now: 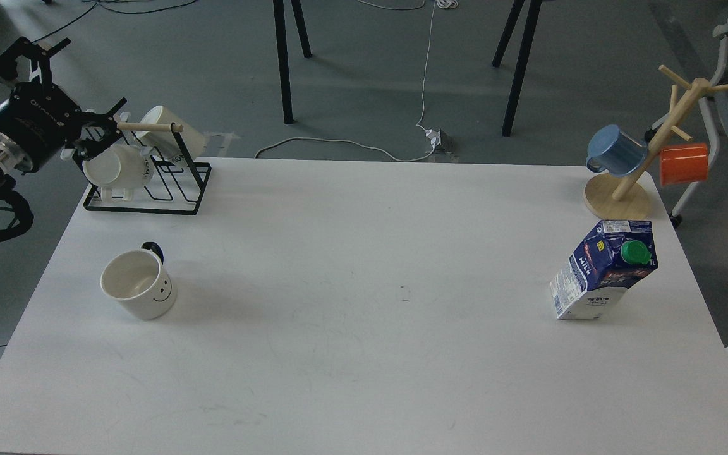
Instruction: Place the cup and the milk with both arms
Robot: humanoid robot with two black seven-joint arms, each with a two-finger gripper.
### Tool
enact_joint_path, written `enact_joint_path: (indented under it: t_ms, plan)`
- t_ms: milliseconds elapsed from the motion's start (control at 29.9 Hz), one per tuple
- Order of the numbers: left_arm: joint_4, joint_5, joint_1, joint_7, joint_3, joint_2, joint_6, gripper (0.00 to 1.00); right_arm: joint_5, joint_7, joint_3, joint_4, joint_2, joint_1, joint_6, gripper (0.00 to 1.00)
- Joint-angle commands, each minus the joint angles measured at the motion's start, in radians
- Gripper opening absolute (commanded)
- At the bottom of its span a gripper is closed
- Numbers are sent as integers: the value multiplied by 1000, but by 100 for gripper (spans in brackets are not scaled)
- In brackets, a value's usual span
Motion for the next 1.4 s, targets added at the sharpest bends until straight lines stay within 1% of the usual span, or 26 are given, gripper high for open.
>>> enact_joint_path:
  t_ms: [0,167,234,301,334,468,568,635,701,768,835,902,935,1102,1269,1369]
  plan:
    - [0,0,14,0,1,4,0,100,5,0,3,2,13,-8,0,99]
    - [11,-6,14,-1,-5,2,0,100,3,2,11,1,13,-8,0,99]
    - [61,-15,6,-1,-26,-2,0,100,2,2,9,1,13,-8,0,99]
    - [132,-14,2,14,-37,-4,0,100,2,2,5,-1,13,-8,0,99]
    - [146,-9,0,15,-32,-3,0,100,0,2,3,1,13,-8,0,99]
    - [160,9,-17,17,-23,7,0,100,0,2,0,1,13,-9,0,99]
    - [157,157,-32,12,-9,8,0,100,2,2,0,4,17,-9,0,99]
    - [157,362,-78,3,-6,14,0,100,2,2,3,11,17,-8,0,99]
    - [152,550,-90,-14,-12,30,0,100,2,2,8,25,17,-8,0,99]
    - [143,664,-101,-66,-17,57,0,100,0,2,8,50,16,-8,0,99]
    - [137,676,-130,-129,-18,85,0,100,-1,0,5,79,14,-8,0,99]
    - [138,670,-175,-169,-20,94,0,100,-3,-1,3,102,13,-8,0,99]
    - [138,663,-192,-181,-20,105,0,100,-3,-1,3,116,10,-8,0,99]
    - [155,549,-204,-175,-17,152,0,100,-4,-8,0,139,8,-8,0,99]
    - [265,417,-199,-173,-3,142,0,100,-14,-9,-2,198,3,-19,0,99]
    - [275,403,-199,-173,3,142,0,100,-43,-9,-2,240,-3,-23,0,99]
